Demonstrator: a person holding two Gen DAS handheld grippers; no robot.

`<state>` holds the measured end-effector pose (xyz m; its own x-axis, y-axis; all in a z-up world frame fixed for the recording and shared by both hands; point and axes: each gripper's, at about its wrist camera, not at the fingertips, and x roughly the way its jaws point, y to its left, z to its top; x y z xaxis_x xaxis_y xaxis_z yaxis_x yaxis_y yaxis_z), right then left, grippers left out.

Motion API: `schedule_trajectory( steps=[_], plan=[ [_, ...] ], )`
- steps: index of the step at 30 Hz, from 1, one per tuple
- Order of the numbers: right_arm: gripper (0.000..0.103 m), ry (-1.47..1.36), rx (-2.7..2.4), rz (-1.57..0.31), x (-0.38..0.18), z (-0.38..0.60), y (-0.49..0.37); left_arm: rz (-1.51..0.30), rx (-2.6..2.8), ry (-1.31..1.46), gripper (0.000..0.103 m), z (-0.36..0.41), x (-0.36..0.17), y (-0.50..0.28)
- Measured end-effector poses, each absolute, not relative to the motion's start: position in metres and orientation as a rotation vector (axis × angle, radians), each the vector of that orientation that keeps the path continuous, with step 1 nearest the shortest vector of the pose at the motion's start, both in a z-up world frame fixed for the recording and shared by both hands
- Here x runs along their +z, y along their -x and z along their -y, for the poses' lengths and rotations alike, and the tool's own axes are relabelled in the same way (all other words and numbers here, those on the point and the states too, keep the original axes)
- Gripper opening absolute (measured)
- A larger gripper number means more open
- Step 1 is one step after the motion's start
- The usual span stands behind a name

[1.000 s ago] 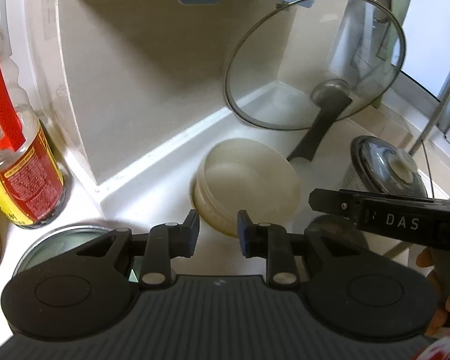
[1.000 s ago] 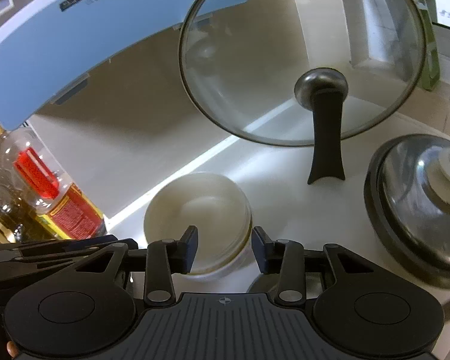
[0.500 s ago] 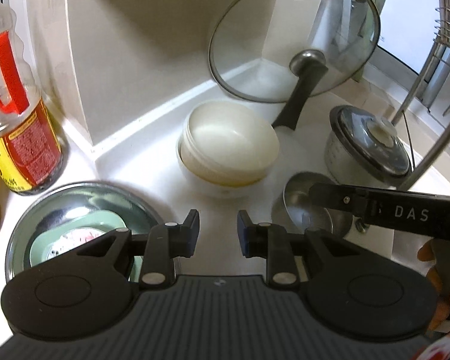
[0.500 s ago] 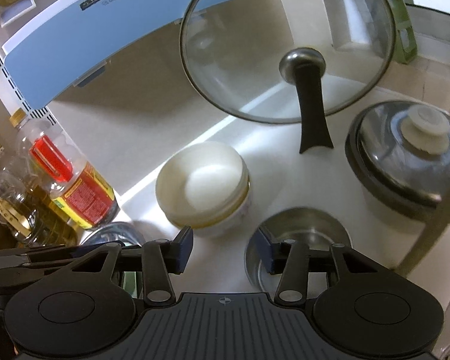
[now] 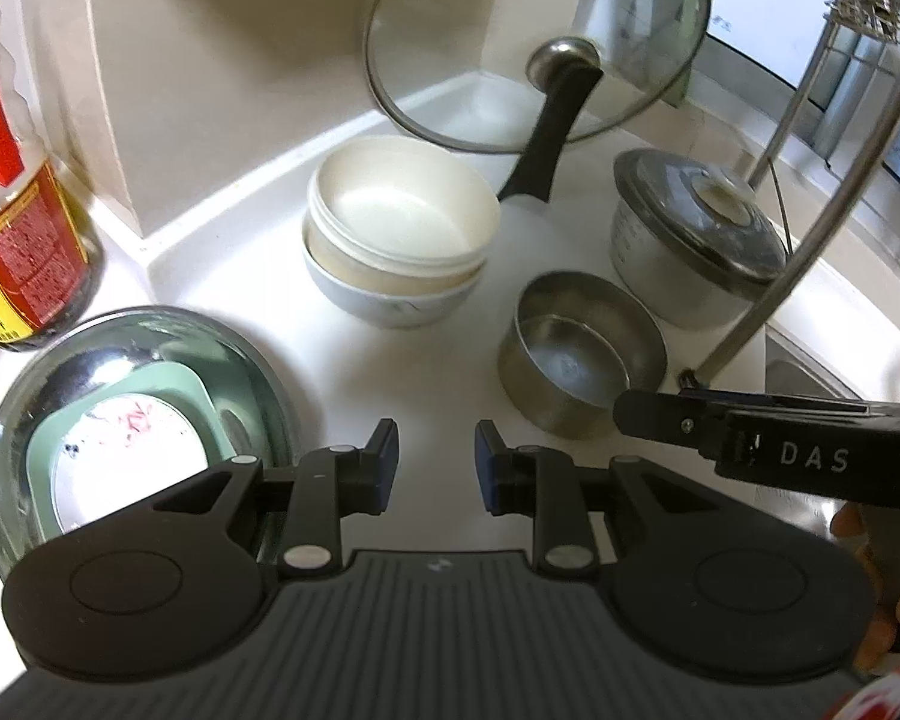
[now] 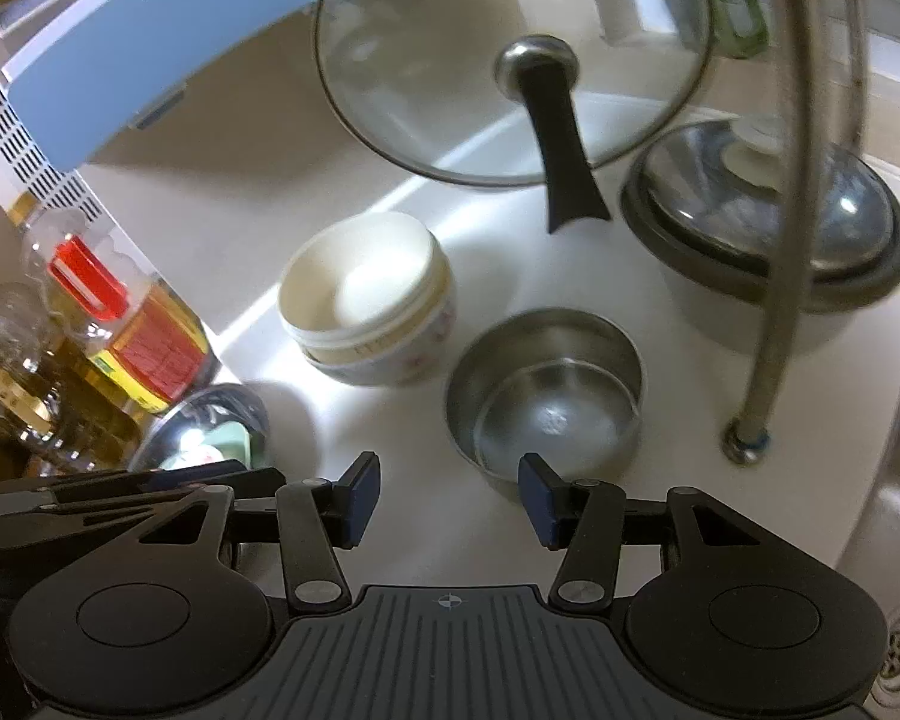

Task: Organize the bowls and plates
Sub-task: 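Move the right tool to the rim of the small steel pot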

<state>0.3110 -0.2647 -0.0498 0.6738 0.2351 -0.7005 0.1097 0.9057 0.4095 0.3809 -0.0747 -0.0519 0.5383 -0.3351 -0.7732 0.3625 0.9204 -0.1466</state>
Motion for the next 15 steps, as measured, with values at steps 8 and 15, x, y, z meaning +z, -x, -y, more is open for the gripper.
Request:
schedule_trajectory(
  steps=[8,15],
  plan=[
    [0.052,-0.47,0.018,-0.859,-0.062,0.273,-0.298,-0.935,-0.432,-0.045,0.024,0.082,-0.062,-0.376],
    [0.052,-0.455,-0.045,-0.87,-0.07,0.28,-0.298,-0.946,-0.438,-0.073,0.024,0.093,-0.07,-0.381]
  ],
)
